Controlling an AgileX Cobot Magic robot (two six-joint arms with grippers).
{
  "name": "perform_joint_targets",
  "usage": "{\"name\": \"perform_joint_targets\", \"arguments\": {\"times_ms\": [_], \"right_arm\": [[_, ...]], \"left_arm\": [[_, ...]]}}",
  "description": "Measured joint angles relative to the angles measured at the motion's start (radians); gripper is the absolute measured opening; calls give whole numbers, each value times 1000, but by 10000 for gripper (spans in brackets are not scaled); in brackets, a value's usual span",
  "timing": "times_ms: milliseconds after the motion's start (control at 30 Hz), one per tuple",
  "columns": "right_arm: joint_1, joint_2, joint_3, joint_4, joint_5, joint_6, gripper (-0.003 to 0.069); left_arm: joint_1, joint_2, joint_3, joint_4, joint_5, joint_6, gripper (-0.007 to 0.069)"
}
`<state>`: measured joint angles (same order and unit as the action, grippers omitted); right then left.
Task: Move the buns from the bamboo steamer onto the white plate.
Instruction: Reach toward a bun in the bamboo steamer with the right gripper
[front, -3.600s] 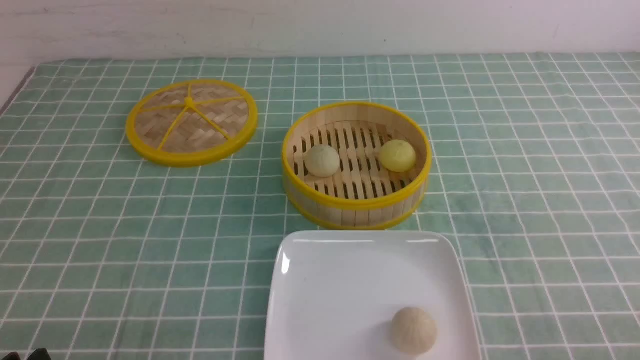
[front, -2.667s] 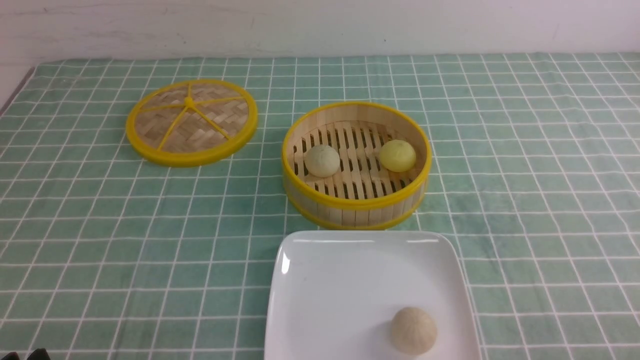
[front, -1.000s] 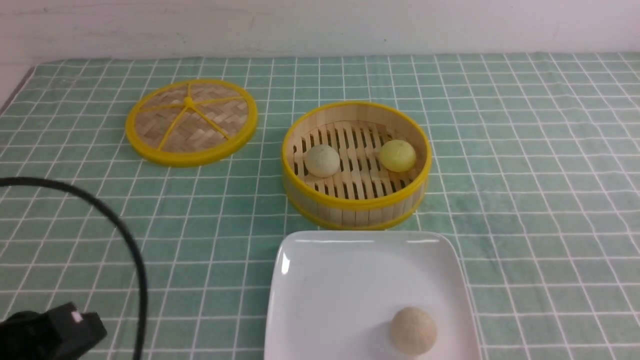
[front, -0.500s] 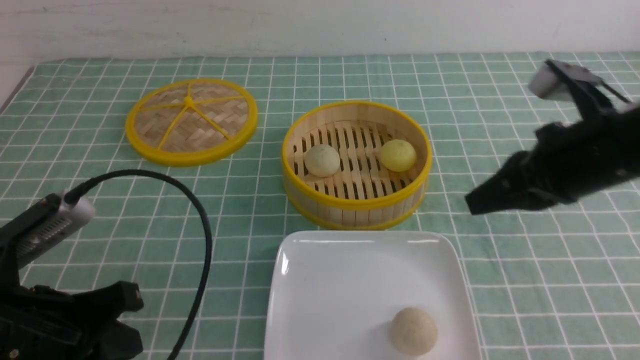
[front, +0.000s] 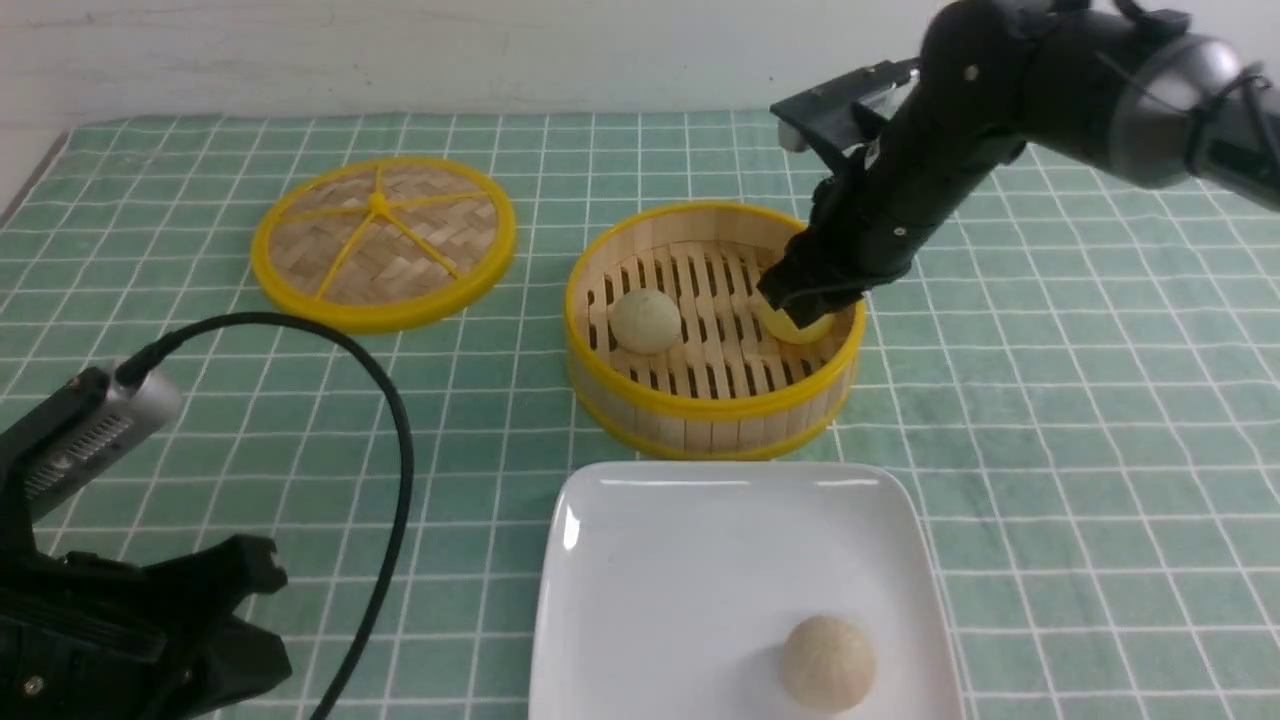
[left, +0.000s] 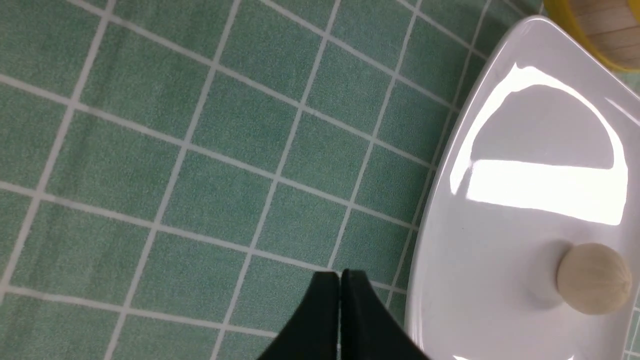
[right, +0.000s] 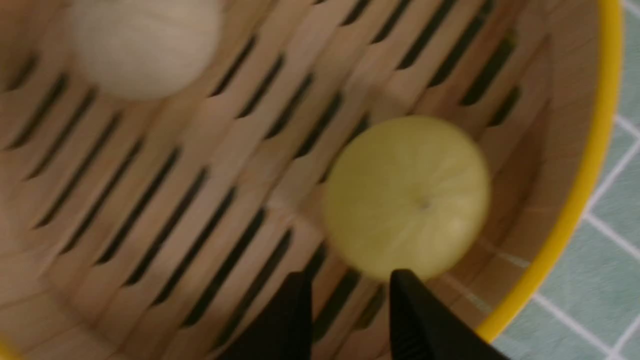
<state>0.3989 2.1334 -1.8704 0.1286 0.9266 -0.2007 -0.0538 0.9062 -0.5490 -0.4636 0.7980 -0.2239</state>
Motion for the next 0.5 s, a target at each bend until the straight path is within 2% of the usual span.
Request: {"name": "perform_joint_targets", "arguments": {"times_ms": [100, 267, 367, 433, 500], "right_arm": [[3, 66, -62, -116, -25, 88, 364], [5, 93, -73, -122, -38, 106, 391], [5, 114, -73, -104, -39, 111, 304], [5, 113, -74, -92, -25, 112, 172], [5, 110, -74, -87, -14, 112, 110]], "left_arm": [[0, 0, 0, -1, 0, 0, 38], [0, 0, 0, -1, -3, 0, 41], [0, 0, 0, -1, -4, 0, 45], [0, 0, 0, -1, -4, 0, 48], [0, 0, 0, -1, -4, 0, 51]]}}
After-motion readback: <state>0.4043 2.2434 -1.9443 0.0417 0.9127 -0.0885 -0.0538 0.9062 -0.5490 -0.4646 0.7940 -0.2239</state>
